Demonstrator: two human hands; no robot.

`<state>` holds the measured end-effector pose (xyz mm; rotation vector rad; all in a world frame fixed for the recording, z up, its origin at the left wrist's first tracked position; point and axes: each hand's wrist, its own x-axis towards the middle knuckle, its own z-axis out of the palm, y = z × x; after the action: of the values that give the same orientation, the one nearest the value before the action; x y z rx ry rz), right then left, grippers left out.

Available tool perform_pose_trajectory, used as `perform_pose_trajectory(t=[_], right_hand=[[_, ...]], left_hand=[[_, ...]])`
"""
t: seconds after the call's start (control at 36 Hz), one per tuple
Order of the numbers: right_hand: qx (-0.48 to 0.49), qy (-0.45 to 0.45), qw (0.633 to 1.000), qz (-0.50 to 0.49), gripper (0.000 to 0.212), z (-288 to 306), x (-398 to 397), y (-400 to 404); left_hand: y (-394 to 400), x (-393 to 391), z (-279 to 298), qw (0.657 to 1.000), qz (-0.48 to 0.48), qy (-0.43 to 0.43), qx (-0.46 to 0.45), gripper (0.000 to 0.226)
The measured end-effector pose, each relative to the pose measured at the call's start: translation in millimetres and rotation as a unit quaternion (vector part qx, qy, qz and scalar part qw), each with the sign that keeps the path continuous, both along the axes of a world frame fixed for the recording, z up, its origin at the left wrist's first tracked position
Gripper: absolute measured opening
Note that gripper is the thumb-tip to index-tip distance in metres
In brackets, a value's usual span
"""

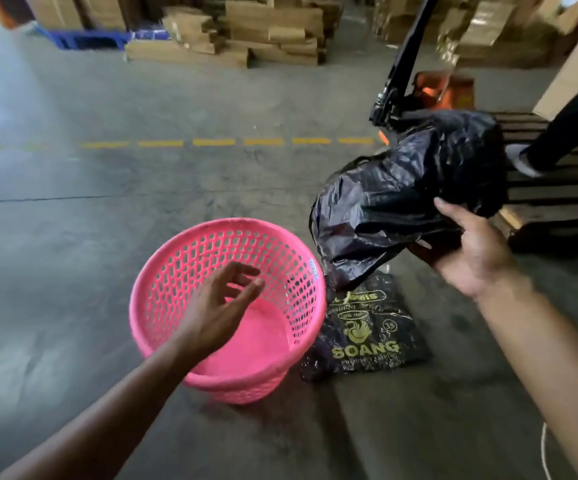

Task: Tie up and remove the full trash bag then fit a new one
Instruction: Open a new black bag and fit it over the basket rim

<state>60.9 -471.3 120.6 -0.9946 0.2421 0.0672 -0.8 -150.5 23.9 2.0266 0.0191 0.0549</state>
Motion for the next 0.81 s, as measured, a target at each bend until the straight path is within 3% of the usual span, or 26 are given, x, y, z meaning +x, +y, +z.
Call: perform_pose_trajectory(t=[0.08,0.14,0.25,0.33,0.36,0.39,0.47,0.5,0.58,0.64,0.69,0.78,0.81], right_hand=[[-0.002,-0.039,0.998,0.042,0.032,27,-18,27],[-0.01,-0.051,0.996,0.077,0.032,35,-29,50],[-0.103,-0.069,0.984,0.124,0.036,23,-45,103],[-0.265,-0.09,0.945,0.168,0.063,2,-53,125],[-0.31,-0.118,0.926,0.179,0.056,-9,-52,128],[-0.345,-0.159,0.904,0.195,0.038,-15,-52,133],[-0.498,-0.248,0.794,0.246,0.031,-41,-46,144],[-0.528,-0.26,0.766,0.257,0.029,-48,-43,144],[-0.591,-0.253,0.714,0.278,0.035,-72,-37,150],[-0.629,-0.255,0.678,0.282,0.036,-78,-37,155],[-0.661,-0.229,0.643,0.311,0.056,-77,-35,156],[-0.67,-0.143,0.601,0.412,0.131,-70,-30,145],[-0.672,-0.13,0.591,0.426,0.146,-65,-29,142]], left_hand=[[-1,26,32,0.992,0.04,-0.025,-0.119,0.015],[3,44,57,0.982,0.078,-0.044,-0.169,0.017],[37,66,102,0.966,0.139,-0.059,-0.208,0.065],[62,76,113,0.974,0.146,0.021,-0.171,0.102],[66,74,116,0.975,0.138,0.042,-0.169,0.104],[75,81,106,0.975,0.121,0.058,-0.178,0.097],[98,84,81,0.963,0.076,0.097,-0.241,0.037],[103,86,72,0.953,0.063,0.125,-0.268,0.027],[101,74,56,0.953,-0.011,0.157,-0.26,0.022],[92,68,53,0.96,0.02,0.131,-0.248,0.028],[93,63,47,0.964,0.067,0.081,-0.242,0.029],[97,60,42,0.966,0.122,0.019,-0.229,0.027],[97,57,46,0.965,0.131,0.011,-0.228,0.025]])
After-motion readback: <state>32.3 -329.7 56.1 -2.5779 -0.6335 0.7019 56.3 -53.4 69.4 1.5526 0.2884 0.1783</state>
